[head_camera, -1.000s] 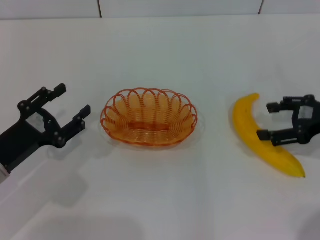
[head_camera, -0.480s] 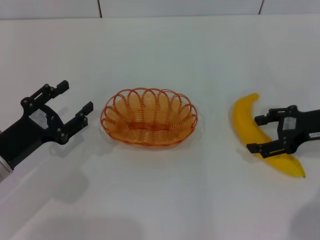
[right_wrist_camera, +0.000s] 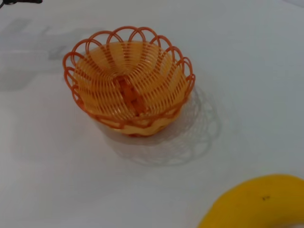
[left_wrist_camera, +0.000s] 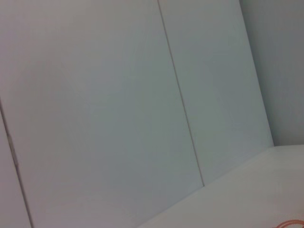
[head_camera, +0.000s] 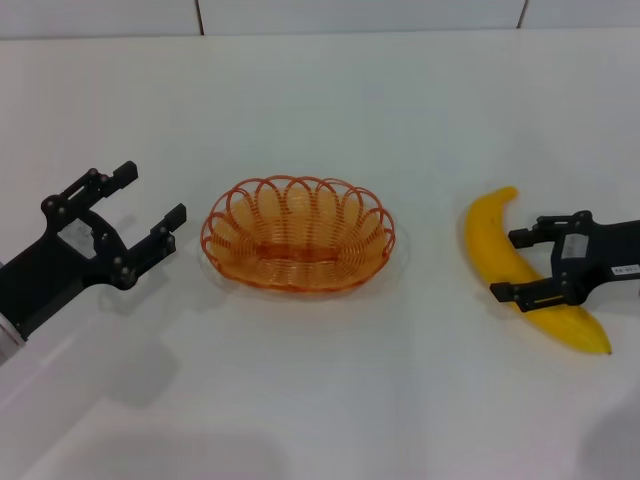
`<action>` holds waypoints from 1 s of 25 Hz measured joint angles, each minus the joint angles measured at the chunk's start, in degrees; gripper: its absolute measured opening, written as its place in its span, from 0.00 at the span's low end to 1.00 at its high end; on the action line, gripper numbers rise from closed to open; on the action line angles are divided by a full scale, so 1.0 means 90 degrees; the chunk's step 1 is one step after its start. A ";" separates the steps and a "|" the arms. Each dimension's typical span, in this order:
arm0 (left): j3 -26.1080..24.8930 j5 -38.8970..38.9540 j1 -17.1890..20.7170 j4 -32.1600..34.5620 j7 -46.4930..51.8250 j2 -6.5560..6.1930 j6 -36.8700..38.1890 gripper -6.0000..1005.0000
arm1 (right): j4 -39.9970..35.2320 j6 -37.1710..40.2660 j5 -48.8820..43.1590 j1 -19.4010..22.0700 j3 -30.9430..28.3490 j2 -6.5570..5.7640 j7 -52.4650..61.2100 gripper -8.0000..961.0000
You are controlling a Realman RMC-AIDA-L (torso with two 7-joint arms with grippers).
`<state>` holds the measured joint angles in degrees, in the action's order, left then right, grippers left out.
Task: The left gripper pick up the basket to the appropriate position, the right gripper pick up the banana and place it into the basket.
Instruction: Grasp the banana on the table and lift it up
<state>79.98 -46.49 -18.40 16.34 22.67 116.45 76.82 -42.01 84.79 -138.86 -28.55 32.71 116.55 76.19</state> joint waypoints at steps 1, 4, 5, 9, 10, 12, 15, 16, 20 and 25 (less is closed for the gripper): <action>0.0000 0.0000 0.0001 0.0000 0.0000 0.0000 0.0000 0.70 | 0.0000 0.0000 0.0001 0.0006 0.0000 -0.0001 0.0003 0.91; -0.0001 0.0000 0.0003 0.0000 0.0000 0.0000 0.0000 0.71 | 0.0000 -0.0002 0.0001 0.0016 0.0006 0.0000 0.0008 0.91; -0.0004 0.0006 0.0004 0.0000 0.0000 0.0000 0.0000 0.70 | 0.0000 0.0000 0.0001 0.0019 0.0014 0.0001 0.0010 0.91; -0.0010 0.0058 0.0021 0.0000 0.0000 0.0000 0.0056 0.70 | 0.0000 0.0069 0.0003 0.0019 0.0010 0.0007 0.0021 0.69; -0.0010 0.0059 0.0026 0.0000 0.0000 0.0000 0.0087 0.70 | -0.0001 0.0076 0.0012 0.0019 -0.0002 0.0007 0.0026 0.66; -0.0010 0.0061 0.0034 0.0000 0.0000 0.0000 0.0128 0.70 | -0.0011 0.0102 0.0076 0.0019 -0.0011 0.0009 0.0035 0.59; -0.0010 0.0062 0.0043 0.0000 0.0000 0.0000 0.0145 0.70 | -0.0051 0.0215 0.0176 0.0023 -0.0013 0.0009 0.0043 0.50; -0.0010 0.0063 0.0051 0.0000 0.0000 0.0000 0.0158 0.70 | -0.0058 0.0253 0.0199 0.0024 -0.0013 0.0009 0.0045 0.50; -0.0009 0.0066 0.0143 0.0000 0.0000 -0.0001 0.0466 0.70 | -0.0116 0.0308 0.0273 0.0030 -0.0019 0.0005 0.0052 0.50; -0.0009 0.0069 0.0344 0.0005 0.0016 -0.0036 0.0869 0.70 | -0.0206 0.0322 0.0516 0.0039 -0.0021 -0.0004 0.0054 0.50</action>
<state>79.89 -45.87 -15.31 16.39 22.82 116.13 84.65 -43.86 87.69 -134.22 -28.20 32.52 116.51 76.68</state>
